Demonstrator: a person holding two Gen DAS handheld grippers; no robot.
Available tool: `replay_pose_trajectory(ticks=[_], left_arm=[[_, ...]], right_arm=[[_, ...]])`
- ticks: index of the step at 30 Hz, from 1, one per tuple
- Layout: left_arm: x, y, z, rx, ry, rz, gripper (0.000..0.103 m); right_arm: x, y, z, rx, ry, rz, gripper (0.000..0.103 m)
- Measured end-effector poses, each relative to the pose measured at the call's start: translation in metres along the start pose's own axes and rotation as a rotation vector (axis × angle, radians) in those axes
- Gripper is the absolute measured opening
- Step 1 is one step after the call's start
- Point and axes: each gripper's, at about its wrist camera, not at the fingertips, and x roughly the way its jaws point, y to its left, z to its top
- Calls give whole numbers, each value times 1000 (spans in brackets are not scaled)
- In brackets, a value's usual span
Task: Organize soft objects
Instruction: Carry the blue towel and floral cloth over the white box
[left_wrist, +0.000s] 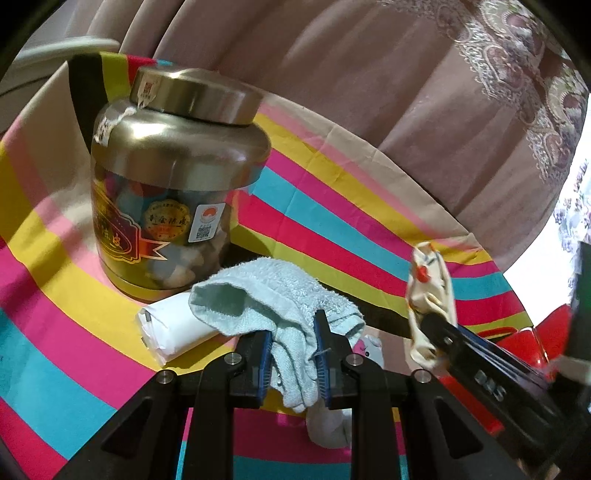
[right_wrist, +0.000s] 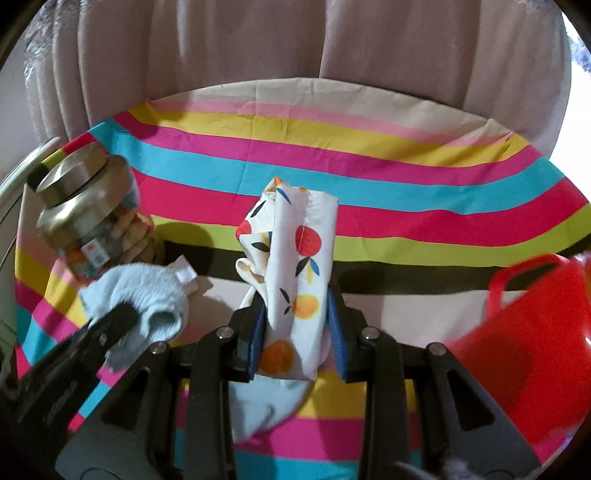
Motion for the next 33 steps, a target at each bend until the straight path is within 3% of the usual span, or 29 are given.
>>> replay_pose_trajectory(ticks=[18,33], left_arm=[[-60,-48,-30,173,-51,27,21],[-112,-108,-72,289,-34,-59,22]], right_arm=[[-82,-27,-56,39,-44,-24,35],[-152,-92,-113,137,-73,-67,35]])
